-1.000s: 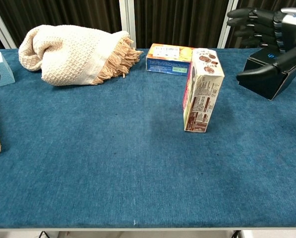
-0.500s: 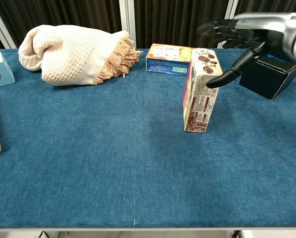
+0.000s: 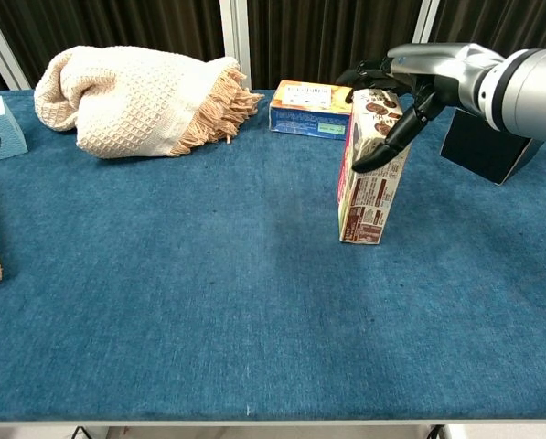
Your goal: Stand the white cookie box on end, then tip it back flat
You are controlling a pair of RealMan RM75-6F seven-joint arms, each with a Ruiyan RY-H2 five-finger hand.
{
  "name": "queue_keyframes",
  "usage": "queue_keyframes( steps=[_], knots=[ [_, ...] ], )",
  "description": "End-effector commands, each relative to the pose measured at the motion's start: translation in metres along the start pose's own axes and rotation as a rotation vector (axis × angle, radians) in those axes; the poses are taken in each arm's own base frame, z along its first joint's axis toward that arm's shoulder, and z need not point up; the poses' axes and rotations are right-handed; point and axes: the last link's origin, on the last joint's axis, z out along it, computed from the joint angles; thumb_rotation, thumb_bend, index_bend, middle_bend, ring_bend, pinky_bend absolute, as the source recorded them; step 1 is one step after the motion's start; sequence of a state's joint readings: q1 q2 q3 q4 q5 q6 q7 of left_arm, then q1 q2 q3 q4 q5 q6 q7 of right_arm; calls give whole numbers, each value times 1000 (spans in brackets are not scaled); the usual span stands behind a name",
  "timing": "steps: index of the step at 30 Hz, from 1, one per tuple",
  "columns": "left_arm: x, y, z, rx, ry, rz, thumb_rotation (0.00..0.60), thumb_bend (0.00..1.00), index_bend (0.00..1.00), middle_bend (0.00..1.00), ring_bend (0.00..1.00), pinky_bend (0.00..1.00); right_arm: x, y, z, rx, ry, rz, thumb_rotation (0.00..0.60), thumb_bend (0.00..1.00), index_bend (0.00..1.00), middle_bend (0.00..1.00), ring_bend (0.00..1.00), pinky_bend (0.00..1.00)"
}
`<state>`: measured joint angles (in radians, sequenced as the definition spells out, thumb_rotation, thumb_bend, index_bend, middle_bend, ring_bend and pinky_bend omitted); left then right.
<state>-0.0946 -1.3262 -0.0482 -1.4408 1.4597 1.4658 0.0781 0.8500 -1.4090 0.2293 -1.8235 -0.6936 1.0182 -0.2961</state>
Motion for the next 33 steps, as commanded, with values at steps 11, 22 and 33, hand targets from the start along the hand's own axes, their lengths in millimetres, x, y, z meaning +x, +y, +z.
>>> queue_keyframes(
  steps=[11,22,33],
  knots=[
    [0,-3,-2,12,0,-3,600,0,71,56,0,0,19,3,-13,119,119,200,600,326,460,411,365,330],
    [-2,0,0,7,-10,-4,600,0,71,56,0,0,-32,37,8,324,113,527,600,326,414,415,329,321],
    [1,4,3,-3,-7,4,600,0,71,56,0,0,-81,61,32,340,177,671,600,325,353,416,286,268]
  ],
)
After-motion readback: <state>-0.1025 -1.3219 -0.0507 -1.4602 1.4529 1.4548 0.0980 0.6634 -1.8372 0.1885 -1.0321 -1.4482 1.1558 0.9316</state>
